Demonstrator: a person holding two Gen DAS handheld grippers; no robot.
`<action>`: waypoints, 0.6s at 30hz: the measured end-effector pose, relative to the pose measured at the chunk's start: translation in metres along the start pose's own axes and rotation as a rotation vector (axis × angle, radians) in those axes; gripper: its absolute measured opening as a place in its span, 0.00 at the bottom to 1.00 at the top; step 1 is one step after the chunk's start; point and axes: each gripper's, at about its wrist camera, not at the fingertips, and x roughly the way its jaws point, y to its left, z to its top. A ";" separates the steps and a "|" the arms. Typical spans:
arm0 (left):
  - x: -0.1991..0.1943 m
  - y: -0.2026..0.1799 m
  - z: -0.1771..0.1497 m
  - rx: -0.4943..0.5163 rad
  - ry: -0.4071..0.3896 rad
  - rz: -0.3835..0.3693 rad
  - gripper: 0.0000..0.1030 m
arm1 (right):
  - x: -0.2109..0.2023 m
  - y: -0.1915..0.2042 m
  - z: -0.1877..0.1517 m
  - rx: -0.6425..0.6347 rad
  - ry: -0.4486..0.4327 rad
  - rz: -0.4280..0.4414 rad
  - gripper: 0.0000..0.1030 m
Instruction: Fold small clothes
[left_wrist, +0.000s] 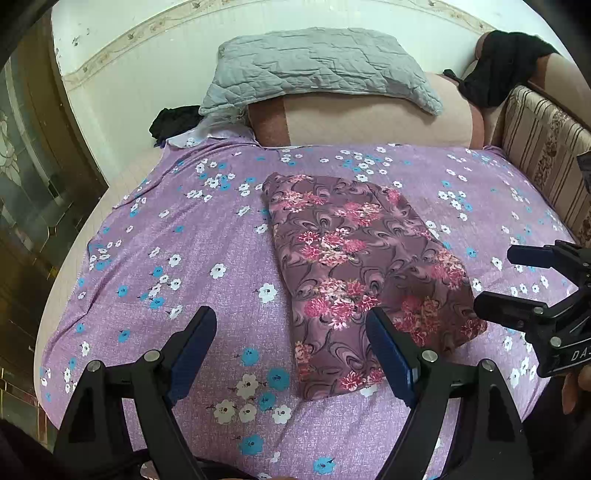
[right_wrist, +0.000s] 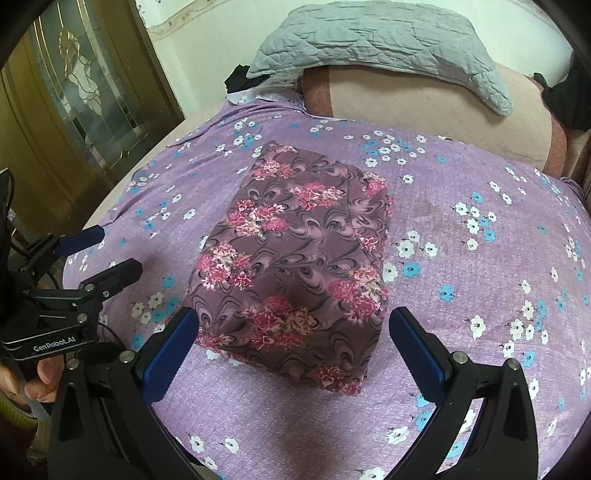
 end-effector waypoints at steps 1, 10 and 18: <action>0.000 0.000 0.000 0.000 -0.001 0.000 0.81 | 0.000 0.000 0.000 0.000 0.001 0.000 1.00; 0.001 0.002 0.001 0.005 0.000 -0.001 0.81 | 0.002 0.000 0.001 -0.005 0.001 0.003 1.00; 0.003 0.002 0.002 0.007 0.002 -0.005 0.81 | 0.004 -0.002 0.003 -0.004 0.006 0.007 1.00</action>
